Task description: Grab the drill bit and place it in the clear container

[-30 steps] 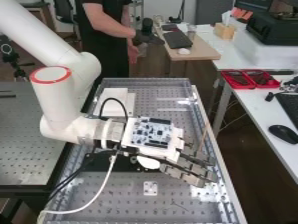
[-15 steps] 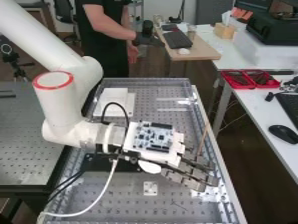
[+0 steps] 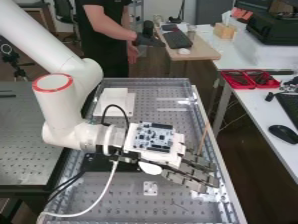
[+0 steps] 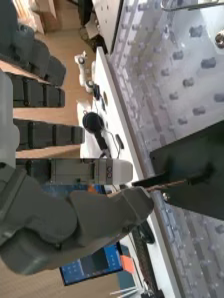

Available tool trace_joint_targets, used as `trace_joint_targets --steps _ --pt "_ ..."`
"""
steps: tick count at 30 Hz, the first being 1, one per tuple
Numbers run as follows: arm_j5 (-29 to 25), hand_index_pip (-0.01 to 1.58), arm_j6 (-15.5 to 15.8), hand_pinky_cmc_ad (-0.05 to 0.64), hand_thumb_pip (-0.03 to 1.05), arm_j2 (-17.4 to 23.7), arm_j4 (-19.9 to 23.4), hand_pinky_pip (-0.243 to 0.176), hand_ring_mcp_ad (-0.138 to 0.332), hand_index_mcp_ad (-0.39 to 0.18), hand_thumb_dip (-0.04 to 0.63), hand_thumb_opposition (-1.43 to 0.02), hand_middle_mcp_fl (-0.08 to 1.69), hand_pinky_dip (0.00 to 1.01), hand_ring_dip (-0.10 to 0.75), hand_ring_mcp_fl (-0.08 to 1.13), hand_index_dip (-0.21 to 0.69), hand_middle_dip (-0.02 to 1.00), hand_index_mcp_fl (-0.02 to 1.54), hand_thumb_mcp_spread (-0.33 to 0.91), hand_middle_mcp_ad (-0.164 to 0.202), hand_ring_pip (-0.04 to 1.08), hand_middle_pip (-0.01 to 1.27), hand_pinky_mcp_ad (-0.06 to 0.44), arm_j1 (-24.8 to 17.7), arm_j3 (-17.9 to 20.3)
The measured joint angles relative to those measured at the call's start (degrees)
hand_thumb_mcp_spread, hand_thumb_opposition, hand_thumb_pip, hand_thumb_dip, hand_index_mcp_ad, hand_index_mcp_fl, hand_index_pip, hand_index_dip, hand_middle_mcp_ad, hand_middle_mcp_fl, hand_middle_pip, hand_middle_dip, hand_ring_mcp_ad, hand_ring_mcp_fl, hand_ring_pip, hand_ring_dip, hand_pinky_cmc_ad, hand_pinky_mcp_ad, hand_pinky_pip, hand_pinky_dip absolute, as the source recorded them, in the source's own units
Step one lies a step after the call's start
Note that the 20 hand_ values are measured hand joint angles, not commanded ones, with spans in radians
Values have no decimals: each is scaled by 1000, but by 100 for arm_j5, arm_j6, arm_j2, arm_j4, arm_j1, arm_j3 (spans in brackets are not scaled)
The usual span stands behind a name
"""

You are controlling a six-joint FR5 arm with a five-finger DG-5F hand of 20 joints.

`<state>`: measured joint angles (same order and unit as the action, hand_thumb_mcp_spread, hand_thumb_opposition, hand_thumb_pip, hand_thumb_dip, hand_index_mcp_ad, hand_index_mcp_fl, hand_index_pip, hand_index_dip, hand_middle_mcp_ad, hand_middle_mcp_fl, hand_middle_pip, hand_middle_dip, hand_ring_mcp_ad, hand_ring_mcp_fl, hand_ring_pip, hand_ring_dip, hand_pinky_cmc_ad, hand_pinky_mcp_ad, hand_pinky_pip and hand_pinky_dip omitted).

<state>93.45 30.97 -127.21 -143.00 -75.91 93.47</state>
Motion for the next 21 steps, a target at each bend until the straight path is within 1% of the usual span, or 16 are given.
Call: trace_joint_targets --steps 6,8,10,11,12,17,21 --pt "69 1367 35 316 546 -28 -13 -91 202 -56 236 -845 215 180 -19 77 211 188 346 513 91 93 134 164 11 -38" --pt "82 1381 23 316 546 -34 -14 -91 199 -56 236 -852 215 180 -23 75 215 188 377 525 91 93 134 166 14 -38" --pt "87 1431 17 316 546 -36 -14 -91 199 -75 253 -871 215 180 -19 75 215 188 442 557 91 93 134 166 15 -38" --pt "92 1464 2 316 546 -39 -12 -91 202 -89 253 -871 216 180 -23 75 215 188 475 548 94 93 134 166 15 -39" --pt "104 1463 -18 316 546 -40 -12 -91 199 -96 253 -873 215 180 -23 75 202 188 480 569 89 93 134 166 16 -39" --pt "127 1463 -97 316 545 -42 4 -91 202 -99 250 -899 216 180 -23 75 201 188 518 571 93 91 134 166 18 -29" --pt "128 1419 -134 312 529 -42 0 -91 202 -103 250 -913 216 180 -23 75 201 188 550 569 94 94 134 166 19 -24"
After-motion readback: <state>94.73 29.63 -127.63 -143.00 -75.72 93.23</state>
